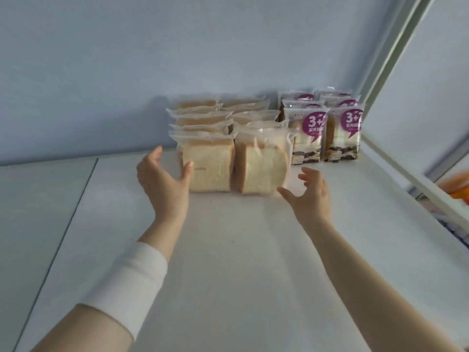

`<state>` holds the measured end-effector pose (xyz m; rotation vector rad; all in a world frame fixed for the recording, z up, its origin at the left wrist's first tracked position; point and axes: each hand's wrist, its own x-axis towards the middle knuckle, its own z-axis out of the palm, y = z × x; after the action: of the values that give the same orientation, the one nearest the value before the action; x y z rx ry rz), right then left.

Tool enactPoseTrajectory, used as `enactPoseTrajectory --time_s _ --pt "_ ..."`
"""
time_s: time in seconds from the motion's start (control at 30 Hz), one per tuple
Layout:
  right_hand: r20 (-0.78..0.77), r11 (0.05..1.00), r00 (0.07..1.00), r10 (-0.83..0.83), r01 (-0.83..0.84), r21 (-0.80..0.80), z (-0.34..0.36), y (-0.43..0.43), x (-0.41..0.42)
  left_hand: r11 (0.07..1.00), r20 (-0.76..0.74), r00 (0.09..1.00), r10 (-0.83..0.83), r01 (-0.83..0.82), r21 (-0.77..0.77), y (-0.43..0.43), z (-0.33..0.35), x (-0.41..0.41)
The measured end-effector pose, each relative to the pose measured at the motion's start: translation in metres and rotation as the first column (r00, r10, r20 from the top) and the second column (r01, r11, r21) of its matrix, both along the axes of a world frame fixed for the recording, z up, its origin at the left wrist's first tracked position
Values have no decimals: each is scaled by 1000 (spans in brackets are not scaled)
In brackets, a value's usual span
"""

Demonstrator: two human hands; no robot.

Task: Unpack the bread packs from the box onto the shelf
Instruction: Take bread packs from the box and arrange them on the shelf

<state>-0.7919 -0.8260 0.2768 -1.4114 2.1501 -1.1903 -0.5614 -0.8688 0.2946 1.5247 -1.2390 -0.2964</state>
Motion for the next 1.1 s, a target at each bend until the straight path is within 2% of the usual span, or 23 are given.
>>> enactPoseTrajectory --time_s 0.03,0.1,0.13,0.2,0.3,0.4,0.57,0.77,0.97,1.1 --pt "-91 1000 996 -10 11 9 5 15 -2 999 120 993 0 6 -43 13 4 -3" --pt "-293 997 955 -45 63 51 11 51 -8 985 376 917 -131 163 -56 41 11 -17" --pt "-385 993 921 -54 92 80 13 68 -12 962 499 836 -227 272 -19 54 12 -28" --pt "-514 981 857 -48 136 137 15 101 -20 887 681 612 -402 444 124 80 15 -55" --pt "-626 958 779 -27 200 207 17 152 -43 787 777 342 -528 542 296 113 16 -111" --pt "-652 910 752 -93 329 250 18 219 -91 708 804 177 -568 604 367 165 18 -188" --pt "-635 811 742 -216 499 307 3 341 -183 556 826 -13 -564 734 391 264 3 -319" --pt "-593 564 714 -372 681 466 -65 508 -278 353 755 -270 -597 757 550 392 -71 -462" --pt "-469 339 730 -497 661 669 -146 601 -345 214 604 -502 -619 632 745 464 -162 -549" --pt "-432 232 746 -507 601 765 -205 612 -393 141 523 -589 -616 570 809 479 -223 -612"
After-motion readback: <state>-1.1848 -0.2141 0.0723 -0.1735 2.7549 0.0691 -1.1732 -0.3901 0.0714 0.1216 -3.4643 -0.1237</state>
